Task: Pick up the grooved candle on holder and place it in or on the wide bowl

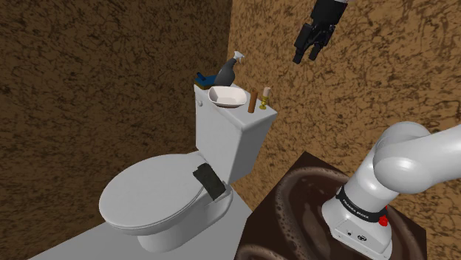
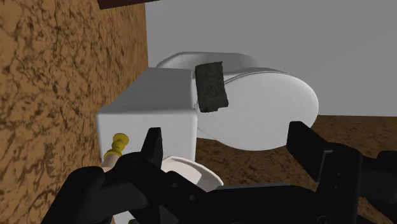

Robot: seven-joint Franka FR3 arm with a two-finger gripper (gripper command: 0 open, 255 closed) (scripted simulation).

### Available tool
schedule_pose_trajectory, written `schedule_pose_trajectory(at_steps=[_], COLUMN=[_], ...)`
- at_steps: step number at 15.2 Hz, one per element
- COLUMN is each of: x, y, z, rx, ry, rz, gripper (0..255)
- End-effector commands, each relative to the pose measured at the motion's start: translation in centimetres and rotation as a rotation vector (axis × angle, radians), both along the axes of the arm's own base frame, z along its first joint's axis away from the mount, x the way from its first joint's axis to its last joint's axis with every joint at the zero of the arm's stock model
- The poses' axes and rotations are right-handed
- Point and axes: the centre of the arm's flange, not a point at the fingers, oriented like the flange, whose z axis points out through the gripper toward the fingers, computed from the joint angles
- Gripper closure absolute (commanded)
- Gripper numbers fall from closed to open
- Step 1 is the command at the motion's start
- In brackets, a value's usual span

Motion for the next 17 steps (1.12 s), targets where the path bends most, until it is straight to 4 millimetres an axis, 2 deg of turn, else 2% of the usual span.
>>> schedule_pose_trajectory(at_steps=[1,17], x=[0.0,9.3], y=[0.0,-12.4], z=[0.0,-13.7], rx=[0.000,-0.037], ry=[0.000,-0.032], rz=[0.000,0.095], gripper=[0,0])
